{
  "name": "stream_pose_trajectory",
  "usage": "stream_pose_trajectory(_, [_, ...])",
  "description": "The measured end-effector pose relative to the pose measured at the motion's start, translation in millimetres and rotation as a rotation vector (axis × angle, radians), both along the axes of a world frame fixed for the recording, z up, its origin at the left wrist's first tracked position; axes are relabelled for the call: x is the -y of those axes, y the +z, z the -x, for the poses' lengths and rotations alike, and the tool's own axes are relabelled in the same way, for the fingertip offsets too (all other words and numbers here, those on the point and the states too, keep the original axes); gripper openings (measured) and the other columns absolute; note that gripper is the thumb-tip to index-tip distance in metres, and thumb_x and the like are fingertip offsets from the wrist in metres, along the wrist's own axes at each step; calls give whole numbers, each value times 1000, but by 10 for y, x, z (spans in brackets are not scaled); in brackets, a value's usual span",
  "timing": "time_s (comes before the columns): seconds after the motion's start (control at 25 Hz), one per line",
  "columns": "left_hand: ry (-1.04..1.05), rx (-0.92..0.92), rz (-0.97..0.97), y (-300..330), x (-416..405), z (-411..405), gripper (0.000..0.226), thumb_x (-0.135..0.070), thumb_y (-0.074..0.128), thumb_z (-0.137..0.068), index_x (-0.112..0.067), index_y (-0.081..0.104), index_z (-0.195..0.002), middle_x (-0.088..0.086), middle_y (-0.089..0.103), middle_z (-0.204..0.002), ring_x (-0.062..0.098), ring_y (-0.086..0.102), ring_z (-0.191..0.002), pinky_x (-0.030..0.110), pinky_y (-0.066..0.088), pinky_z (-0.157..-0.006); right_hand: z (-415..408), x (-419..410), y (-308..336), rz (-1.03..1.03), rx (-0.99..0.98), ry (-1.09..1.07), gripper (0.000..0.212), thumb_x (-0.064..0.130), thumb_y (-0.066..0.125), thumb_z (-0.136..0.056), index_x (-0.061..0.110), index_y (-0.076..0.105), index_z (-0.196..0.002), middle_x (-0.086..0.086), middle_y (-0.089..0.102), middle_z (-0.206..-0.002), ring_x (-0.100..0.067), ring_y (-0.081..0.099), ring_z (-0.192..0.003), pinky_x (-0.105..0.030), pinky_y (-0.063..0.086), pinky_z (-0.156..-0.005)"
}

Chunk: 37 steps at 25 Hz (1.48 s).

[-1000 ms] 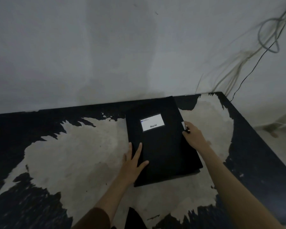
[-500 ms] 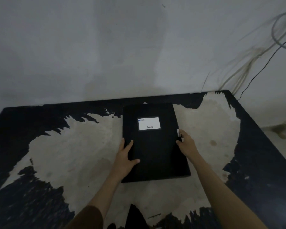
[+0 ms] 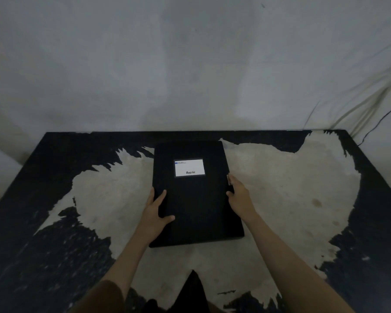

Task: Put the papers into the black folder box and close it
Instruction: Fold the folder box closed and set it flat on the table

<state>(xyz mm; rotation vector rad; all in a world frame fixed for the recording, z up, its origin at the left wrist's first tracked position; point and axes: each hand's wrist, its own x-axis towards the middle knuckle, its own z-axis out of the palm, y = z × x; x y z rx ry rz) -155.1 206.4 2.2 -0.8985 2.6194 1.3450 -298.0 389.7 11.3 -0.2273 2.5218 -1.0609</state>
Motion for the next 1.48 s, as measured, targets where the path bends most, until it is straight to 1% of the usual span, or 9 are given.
stream_pose_trajectory(0.2, [-69, 72, 22, -39, 20, 35, 84, -14, 64, -82, -20, 11, -147, 7, -13, -158, 22, -4, -146, 38, 9, -121, -31, 7, -27, -131, -113, 155, 57, 1, 40, -93, 13, 18, -145, -17, 34, -143, -27, 46, -121, -32, 38, -103])
stream_pose_trajectory(0.36, [-176, 222, 73, 4, 37, 60, 84, -23, 55, -89, -21, -5, -147, 7, -26, -155, 26, -9, -146, 39, 6, -120, -39, 29, -88, -320, -168, 273, 63, 7, 39, -94, 11, 5, -146, -19, 25, -146, -30, 48, -113, -38, 44, -98])
stream_pose_trajectory(0.6, [-250, 249, 324, -70, -89, -18, 78, -42, 32, -93, -18, -25, -140, 9, -33, -152, 27, -24, -142, 45, -3, -119, -102, 96, -106, -463, -196, 300, 69, 40, 33, -95, 11, -3, -146, -6, -7, -158, -25, 12, -144, -45, 34, -110])
stream_pose_trajectory(0.76, [-294, 236, 348, -116, -59, -56, 79, -60, 11, -76, -18, -32, -128, 6, -34, -151, 19, -28, -139, 42, -3, -119, -111, 80, -125, -486, -165, 294, 69, 43, 30, -95, 16, -8, -146, -3, -11, -158, -27, 37, -133, -44, 37, -105])
stream_pose_trajectory(0.84, [-304, 229, 347, -106, -37, -59, 77, -57, 16, -83, -16, -31, -129, 6, -32, -152, 15, -31, -134, 40, -1, -119, -90, 108, -104, -498, -152, 296, 69, 42, 30, -95, 15, -9, -146, -3, -13, -158, -28, 38, -132, -45, 36, -106])
stream_pose_trajectory(1.0, [-307, 185, 299, -78, -17, -73, 78, -41, 34, -94, -16, -22, -141, 3, -34, -150, 19, -25, -141, 39, -1, -119, -77, 97, -117, -384, -74, 312, 70, 36, 33, -96, 13, -12, -145, -3, -17, -157, -26, 20, -142, -43, 23, -117])
stream_pose_trajectory(1.16, [-297, 141, 309, -62, -6, -99, 78, -41, 34, -94, -18, -31, -130, -2, -39, -142, 14, -29, -136, 38, -2, -118, -130, 18, -144, -329, -125, 281, 70, 34, 34, -96, 12, -11, -145, -5, -15, -157, -20, -4, -145, -36, 2, -118])
stream_pose_trajectory(1.32, [-307, 127, 341, -118, -4, -113, 81, -65, 10, -75, -22, -32, -130, -5, -40, -140, 13, -30, -134, 36, -4, -114, -287, -13, -210, -291, -209, 269, 69, 37, 31, -97, 11, -11, -144, -5, -13, -157, -19, -5, -145, -34, 2, -118])
stream_pose_trajectory(1.48, [-301, 133, 398, -161, -6, -99, 108, -84, -19, -49, -14, -30, -130, -3, -38, -141, 14, -29, -134, 34, -5, -113, -316, -44, -305, -345, -246, 267, 77, 49, 31, -93, 15, -16, -144, 0, -16, -157, -18, -2, -146, -39, 13, -118])
